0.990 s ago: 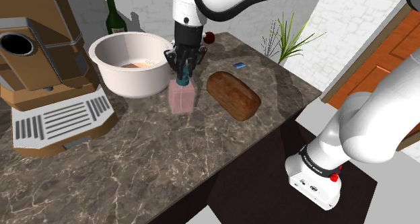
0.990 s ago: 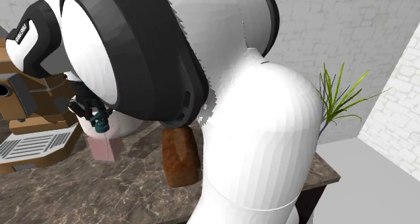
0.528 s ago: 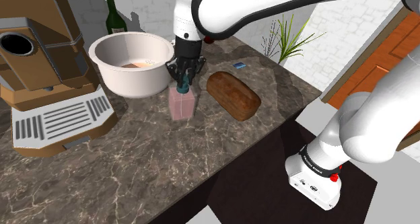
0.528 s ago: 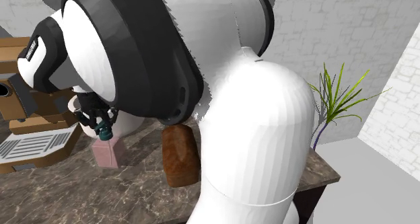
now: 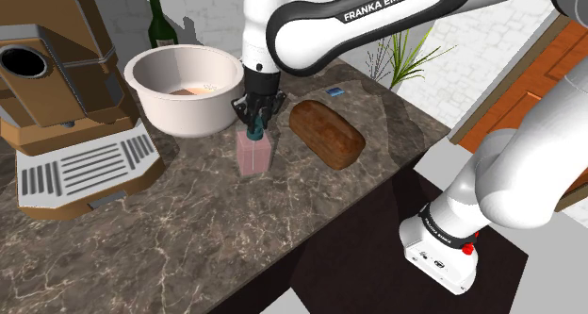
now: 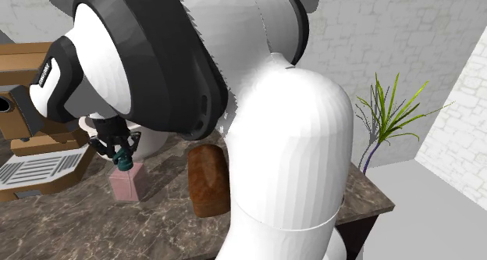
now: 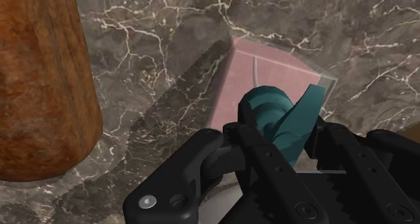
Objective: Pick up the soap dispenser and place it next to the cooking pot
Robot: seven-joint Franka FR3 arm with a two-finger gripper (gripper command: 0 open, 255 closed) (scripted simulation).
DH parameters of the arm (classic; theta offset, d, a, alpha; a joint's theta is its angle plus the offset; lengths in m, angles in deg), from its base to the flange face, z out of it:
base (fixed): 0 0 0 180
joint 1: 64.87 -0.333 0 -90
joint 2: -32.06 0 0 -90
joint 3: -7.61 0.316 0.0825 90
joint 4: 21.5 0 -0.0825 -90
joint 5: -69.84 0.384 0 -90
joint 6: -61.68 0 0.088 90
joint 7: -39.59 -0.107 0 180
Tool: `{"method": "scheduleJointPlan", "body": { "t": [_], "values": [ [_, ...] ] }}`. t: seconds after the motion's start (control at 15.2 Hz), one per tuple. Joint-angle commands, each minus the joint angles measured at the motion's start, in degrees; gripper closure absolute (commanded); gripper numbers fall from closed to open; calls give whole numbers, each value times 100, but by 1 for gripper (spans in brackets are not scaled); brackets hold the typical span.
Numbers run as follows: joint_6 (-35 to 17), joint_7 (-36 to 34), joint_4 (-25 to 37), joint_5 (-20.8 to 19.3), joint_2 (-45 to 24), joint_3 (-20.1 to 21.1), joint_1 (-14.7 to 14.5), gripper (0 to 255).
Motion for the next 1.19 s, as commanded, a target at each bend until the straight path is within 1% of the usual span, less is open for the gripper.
{"method": "scheduleJointPlan", "body": {
  "t": [0.0, 0.26, 0.33, 0.66, 0.92, 1.12],
  "values": [
    [-11, 0, -1, -2, -6, -1, 1, 255],
    [-11, 0, -1, -2, -6, -1, 0, 255],
    [-10, 0, -1, -2, -6, -1, 0, 0],
    [-11, 0, -2, -2, -6, -1, 1, 0],
    [692, 58, 424, 75, 280, -19, 22, 0],
    [692, 58, 424, 75, 280, -19, 22, 0]
  ]
}}
